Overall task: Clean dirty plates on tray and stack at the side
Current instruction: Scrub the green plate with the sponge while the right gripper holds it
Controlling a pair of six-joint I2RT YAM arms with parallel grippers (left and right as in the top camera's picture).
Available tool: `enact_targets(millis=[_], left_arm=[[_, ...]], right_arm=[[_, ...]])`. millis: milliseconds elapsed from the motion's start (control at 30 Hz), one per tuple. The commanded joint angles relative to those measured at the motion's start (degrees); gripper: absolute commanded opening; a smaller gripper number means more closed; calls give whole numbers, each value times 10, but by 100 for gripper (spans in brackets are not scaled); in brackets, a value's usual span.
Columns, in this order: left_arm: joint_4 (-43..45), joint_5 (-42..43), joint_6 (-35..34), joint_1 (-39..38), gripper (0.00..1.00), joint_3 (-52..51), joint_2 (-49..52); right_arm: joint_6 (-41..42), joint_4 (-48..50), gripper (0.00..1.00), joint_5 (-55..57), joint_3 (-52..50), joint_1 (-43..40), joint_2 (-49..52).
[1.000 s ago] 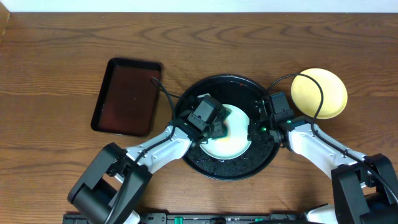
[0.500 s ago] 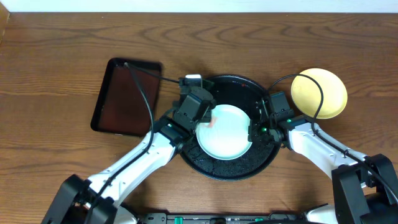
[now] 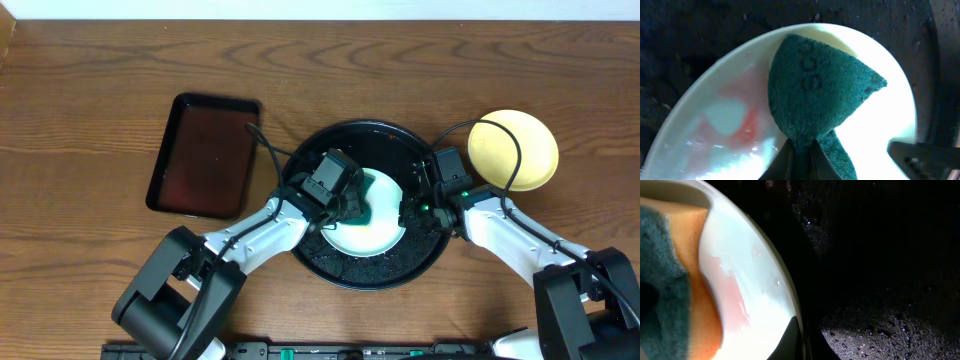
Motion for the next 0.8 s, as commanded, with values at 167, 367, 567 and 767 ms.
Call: enact_targets(millis=[167,367,567,767], left_arm=[[7,-306,257,26,7,5,18],[112,-329,370,41,7,5,17],[212,-328,389,33,7,5,-28],[153,-123,246,11,8,5,-125]], right_arm=[[6,-16,1,31,-3,2,4],[5,-21,2,31,-3,2,4],[3,-32,1,31,-3,2,4],[4,-31,2,31,-3,2,4]])
